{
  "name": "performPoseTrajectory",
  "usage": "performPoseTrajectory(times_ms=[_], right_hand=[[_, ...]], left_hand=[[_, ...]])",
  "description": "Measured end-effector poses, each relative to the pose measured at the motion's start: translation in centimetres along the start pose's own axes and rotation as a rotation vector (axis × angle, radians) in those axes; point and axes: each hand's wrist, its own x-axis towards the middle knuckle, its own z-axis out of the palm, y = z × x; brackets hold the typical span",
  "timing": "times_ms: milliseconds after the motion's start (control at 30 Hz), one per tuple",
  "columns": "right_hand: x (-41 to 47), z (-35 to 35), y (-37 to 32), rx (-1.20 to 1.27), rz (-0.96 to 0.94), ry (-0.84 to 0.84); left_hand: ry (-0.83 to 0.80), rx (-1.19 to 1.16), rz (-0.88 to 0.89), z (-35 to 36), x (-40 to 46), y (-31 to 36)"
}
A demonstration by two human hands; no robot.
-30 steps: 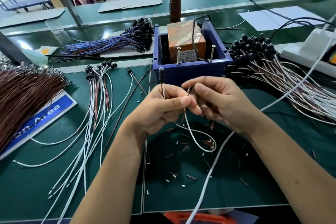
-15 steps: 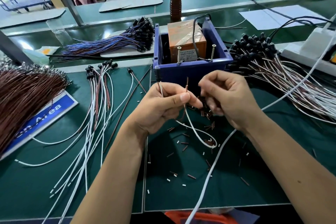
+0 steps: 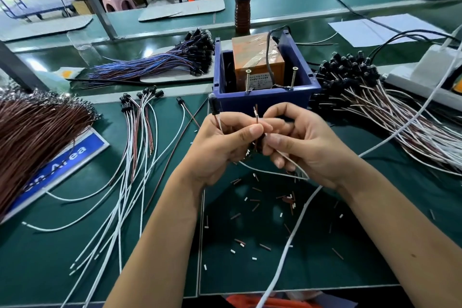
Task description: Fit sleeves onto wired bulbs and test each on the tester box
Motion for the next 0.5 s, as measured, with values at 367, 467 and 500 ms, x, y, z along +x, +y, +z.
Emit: performPoseTrajectory(times_ms=[367, 467, 500], right_hand=[[-0.2, -0.9, -0.4, -0.353, -0.438, 0.309], [-0.1, -0.6, 0.1, -0.534, -0.532, 0.531], [0.0, -0.6, 0.3, -0.582, -0.556, 0.604]], left_hand=[[0.253, -0.032, 0.102, 0.1, 0.6, 0.4], [0.395, 0.011, 0.188, 0.9, 1.0, 0.4], [0.439, 0.04, 0.217, 1.2, 1.1, 0.5]])
